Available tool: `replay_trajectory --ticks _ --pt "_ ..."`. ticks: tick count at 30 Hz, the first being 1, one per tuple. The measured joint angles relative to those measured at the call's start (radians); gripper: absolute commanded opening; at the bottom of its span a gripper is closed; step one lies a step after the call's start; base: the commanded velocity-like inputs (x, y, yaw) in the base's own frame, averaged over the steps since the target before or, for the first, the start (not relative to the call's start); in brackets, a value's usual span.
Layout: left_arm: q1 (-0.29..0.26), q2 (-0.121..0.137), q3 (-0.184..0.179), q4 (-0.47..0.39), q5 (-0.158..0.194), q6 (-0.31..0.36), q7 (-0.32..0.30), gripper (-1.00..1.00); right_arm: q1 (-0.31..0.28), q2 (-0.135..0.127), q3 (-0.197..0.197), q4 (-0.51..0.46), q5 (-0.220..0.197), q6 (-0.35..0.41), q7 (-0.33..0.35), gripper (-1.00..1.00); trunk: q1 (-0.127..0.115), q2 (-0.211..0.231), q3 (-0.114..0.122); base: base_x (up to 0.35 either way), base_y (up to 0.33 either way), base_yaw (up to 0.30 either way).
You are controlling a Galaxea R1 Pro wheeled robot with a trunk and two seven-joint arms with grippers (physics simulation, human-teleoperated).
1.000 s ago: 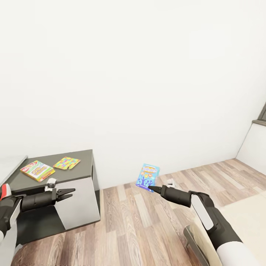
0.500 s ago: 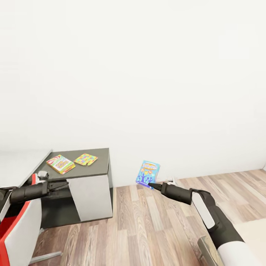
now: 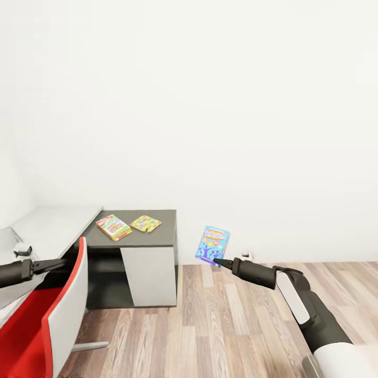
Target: Put all the toys in the child's room - the three board games (two on the bed and one on the table), the two jigsaw puzzles on the table, and the tennis ball on the table - inside the toy box on the table in the child's room.
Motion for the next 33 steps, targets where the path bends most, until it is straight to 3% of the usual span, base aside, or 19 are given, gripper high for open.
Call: replay_trajectory --ticks 6,12,17,20,27,33 --pt "0.028 0.008 0.002 0.0 0.043 0.0 0.0 1.0 0.001 0.0 0.0 -0.011 -0.002 0.001 0.0 -1.0 -0.023 0.042 0.019 0.0 0.0 0.032" --pt "0.031 0.011 0.002 0.0 0.049 0.0 0.0 1.0 0.002 0.0 0.0 -0.037 0.003 0.0 -0.002 -1.0 -0.046 0.084 0.038 0.0 0.0 0.002" --pt "0.032 0.012 0.001 0.0 0.048 0.0 0.0 1.0 0.002 0.001 0.0 -0.042 0.079 -0.001 0.0 -1.0 -0.065 0.119 0.053 0.0 0.0 0.0" --pt "0.032 0.012 0.001 0.0 0.048 0.0 0.0 1.0 0.002 0.004 0.0 -0.043 0.103 0.0 0.001 -1.0 -0.077 0.14 0.063 0.0 0.0 0.013" --pt "0.033 0.012 0.001 0.0 0.05 0.0 0.0 1.0 0.002 0.01 0.0 -0.043 0.112 0.0 0.0 -1.0 -0.104 0.189 0.09 0.0 0.0 0.189" --pt "0.032 0.011 0.001 0.0 0.05 0.0 0.0 1.0 0.002 0.013 0.002 -0.043 0.115 -0.001 0.0 -1.0 -0.104 0.19 0.096 0.0 0.0 0.238"
